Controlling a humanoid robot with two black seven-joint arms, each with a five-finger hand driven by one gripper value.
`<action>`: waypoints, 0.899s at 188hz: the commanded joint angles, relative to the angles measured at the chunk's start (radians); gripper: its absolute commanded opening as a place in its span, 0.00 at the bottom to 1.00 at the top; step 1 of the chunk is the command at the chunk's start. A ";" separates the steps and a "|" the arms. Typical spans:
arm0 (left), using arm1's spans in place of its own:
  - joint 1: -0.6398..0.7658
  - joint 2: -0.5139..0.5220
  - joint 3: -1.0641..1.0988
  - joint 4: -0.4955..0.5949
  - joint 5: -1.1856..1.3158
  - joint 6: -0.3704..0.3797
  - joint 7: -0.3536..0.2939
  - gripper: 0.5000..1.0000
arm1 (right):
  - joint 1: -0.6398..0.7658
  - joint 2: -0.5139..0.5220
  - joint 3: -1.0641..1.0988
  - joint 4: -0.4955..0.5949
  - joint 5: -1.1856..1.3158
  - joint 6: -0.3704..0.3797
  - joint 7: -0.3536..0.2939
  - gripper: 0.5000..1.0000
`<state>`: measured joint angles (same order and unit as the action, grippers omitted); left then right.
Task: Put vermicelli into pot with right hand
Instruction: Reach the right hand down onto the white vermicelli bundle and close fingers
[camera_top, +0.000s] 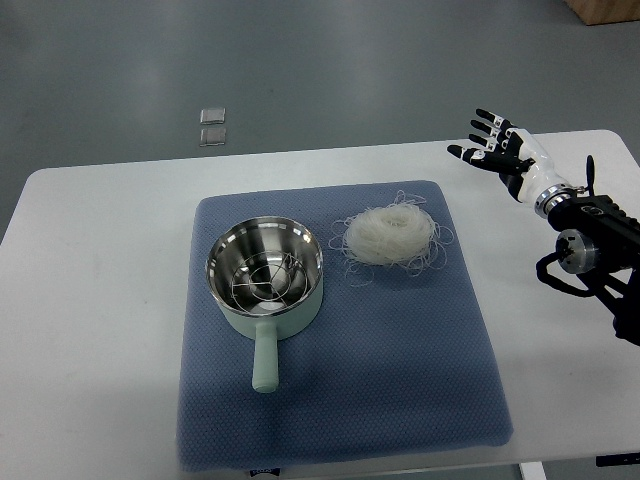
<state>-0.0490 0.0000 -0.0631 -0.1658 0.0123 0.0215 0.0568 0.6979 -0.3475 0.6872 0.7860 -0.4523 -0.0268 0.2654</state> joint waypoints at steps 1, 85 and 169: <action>0.000 0.000 0.000 -0.001 0.000 0.000 0.000 1.00 | 0.002 -0.002 0.000 0.006 -0.074 0.016 0.002 0.84; 0.000 0.000 0.000 0.000 0.000 0.000 0.000 1.00 | 0.152 -0.110 -0.201 0.118 -0.286 0.090 0.014 0.84; 0.000 0.000 0.000 0.000 0.000 0.002 0.002 1.00 | 0.423 -0.166 -0.646 0.248 -0.623 0.099 0.015 0.84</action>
<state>-0.0491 0.0000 -0.0633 -0.1657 0.0123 0.0228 0.0582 1.0674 -0.5127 0.1242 1.0081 -1.0414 0.0652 0.2808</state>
